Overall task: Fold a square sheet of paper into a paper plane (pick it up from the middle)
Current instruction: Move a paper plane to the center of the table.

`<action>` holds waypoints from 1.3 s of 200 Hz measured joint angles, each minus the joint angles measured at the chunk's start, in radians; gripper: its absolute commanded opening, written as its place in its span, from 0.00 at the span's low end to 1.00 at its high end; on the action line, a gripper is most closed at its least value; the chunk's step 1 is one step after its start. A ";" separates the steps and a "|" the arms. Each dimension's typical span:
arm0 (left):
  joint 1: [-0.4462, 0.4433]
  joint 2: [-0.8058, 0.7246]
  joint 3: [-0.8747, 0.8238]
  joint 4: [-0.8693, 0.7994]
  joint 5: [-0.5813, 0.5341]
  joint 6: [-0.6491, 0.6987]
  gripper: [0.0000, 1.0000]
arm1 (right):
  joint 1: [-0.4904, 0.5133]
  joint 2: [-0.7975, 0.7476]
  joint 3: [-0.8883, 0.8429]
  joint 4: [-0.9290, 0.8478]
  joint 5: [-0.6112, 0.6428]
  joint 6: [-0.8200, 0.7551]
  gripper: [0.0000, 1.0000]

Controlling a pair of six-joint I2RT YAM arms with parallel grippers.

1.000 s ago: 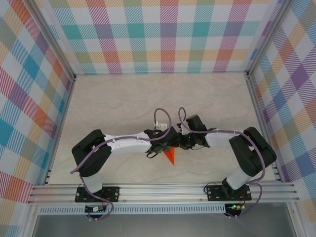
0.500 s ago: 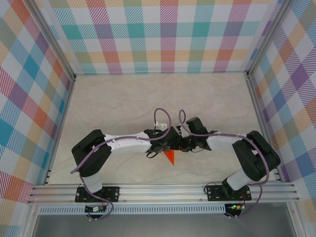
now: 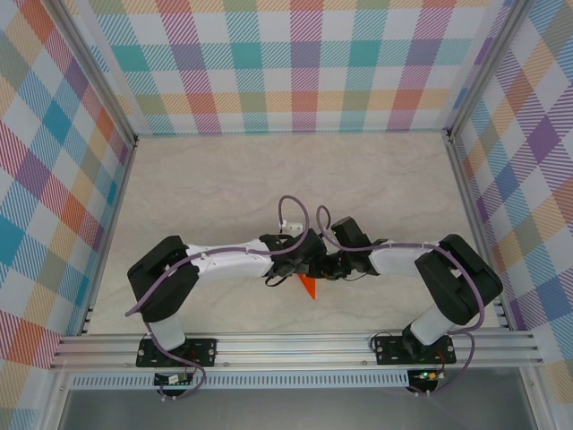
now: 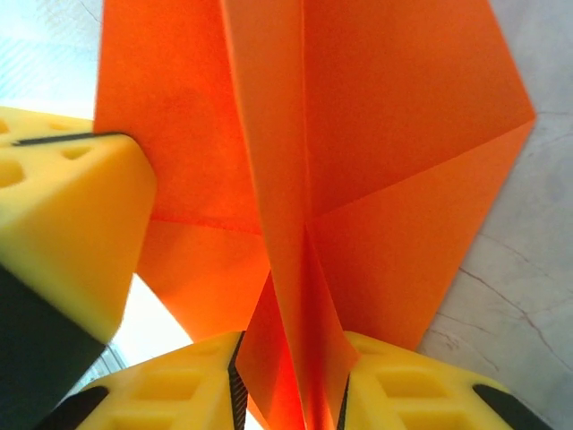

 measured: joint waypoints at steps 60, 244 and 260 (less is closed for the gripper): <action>0.000 -0.123 -0.073 0.043 0.037 -0.013 0.34 | 0.016 0.009 0.026 -0.061 0.064 -0.016 0.10; 0.126 -0.949 -0.594 0.036 -0.035 -0.116 0.54 | 0.035 0.311 0.603 -0.637 0.658 -0.062 0.21; 0.127 -0.949 -0.597 0.033 -0.031 -0.117 0.54 | 0.035 0.317 0.610 -0.643 0.657 -0.062 0.21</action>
